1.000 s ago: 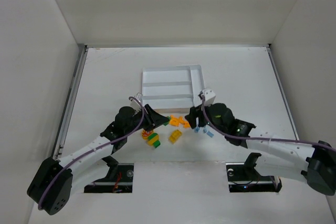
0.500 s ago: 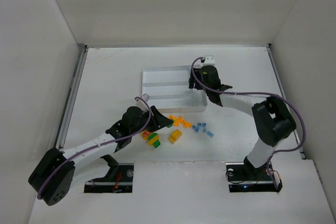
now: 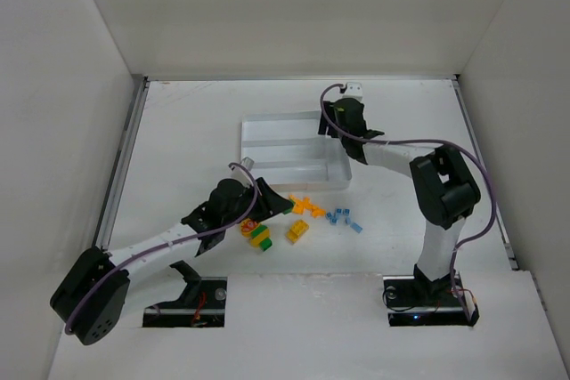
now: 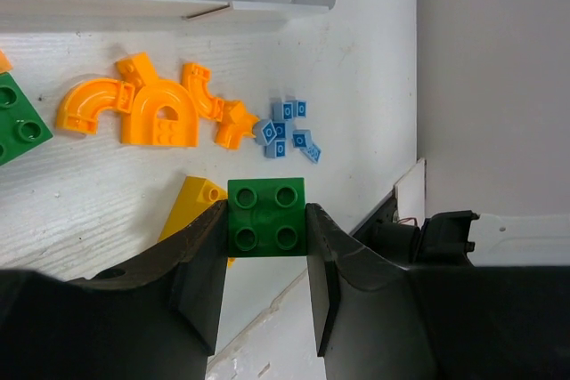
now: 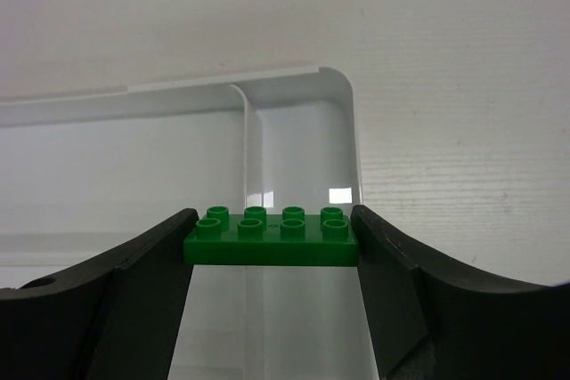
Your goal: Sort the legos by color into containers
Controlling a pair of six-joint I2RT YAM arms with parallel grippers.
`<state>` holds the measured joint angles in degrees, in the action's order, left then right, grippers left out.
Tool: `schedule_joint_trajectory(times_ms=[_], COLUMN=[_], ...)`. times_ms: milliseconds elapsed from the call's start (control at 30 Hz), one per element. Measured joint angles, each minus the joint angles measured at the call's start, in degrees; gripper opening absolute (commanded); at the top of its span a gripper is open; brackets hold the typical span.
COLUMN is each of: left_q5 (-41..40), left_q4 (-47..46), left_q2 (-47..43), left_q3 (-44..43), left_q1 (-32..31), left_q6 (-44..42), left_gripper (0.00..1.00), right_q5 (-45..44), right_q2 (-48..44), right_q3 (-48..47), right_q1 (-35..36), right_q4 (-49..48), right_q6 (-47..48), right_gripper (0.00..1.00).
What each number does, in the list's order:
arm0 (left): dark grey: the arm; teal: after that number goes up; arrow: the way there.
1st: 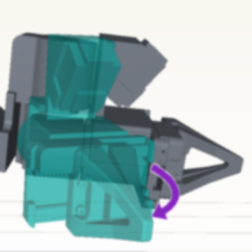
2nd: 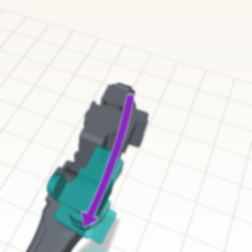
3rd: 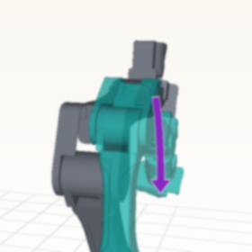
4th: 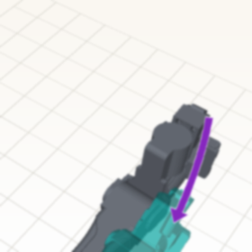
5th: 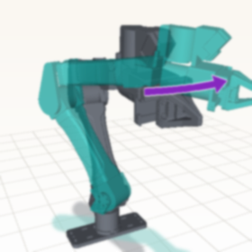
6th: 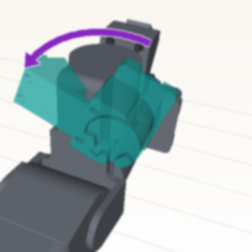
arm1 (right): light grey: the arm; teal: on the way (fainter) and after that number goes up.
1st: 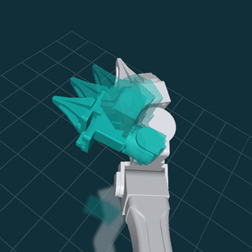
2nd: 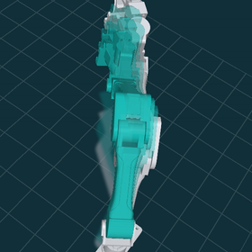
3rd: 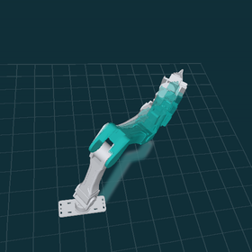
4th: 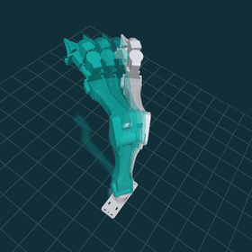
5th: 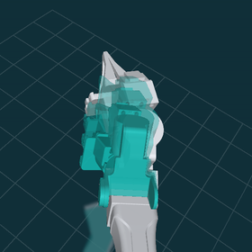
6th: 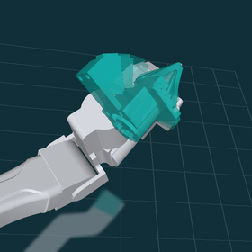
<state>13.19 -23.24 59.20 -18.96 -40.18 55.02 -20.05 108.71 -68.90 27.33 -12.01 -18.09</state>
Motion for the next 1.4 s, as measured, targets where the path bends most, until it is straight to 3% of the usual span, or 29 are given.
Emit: schedule_joint_trajectory(times_ms=[333, 433, 567, 667, 1067, 1233, 1400], left_q5=[-1.9, -2.8, -4.7, -6.9, -15.5, -19.3, -23.5], left_q4=[0.7, 1.1, 1.5, 1.7, 4.3, 9.6, 15.1], left_q2=[1.2, 2.8, 7.0, 11.8, 41.5, 53.3, 61.4], left_q3=[-2.0, -3.7, -8.5, -14.0, -45.0, -57.8, -68.4], left_q1=[-1.2, -1.6, -1.9, -2.4, -3.9, -4.1, -4.3], left_q6=[-0.6, -0.9, -2.3, -3.8, -12.0, -15.7, -19.4], left_gripper=[0.16, 0.16, 0.16, 0.16, 0.16, 0.16, 0.17], right_q5=[-1.0, -1.1, -2.2, -3.5, -8.4, -9.9, -10.2], right_q2=[0.3, -0.1, -6.2, -15.6, -45.3, -54.9, -58.8], right_q3=[-0.9, -0.1, 7.0, 15.6, 40.2, 44.7, 46.6], right_q1=[-0.8, -1.1, -1.0, -1.0, 3.2, 4.5, 6.4], right_q4=[0.0, -0.1, -0.7, -1.4, 0.3, 4.0, 4.4], right_q6=[-0.2, -0.4, -1.5, -3.6, -15.3, -17.1, -17.9], right_gripper=[0.77, 0.63, 0.34, 0.26, 0.30, 0.32, 0.34])
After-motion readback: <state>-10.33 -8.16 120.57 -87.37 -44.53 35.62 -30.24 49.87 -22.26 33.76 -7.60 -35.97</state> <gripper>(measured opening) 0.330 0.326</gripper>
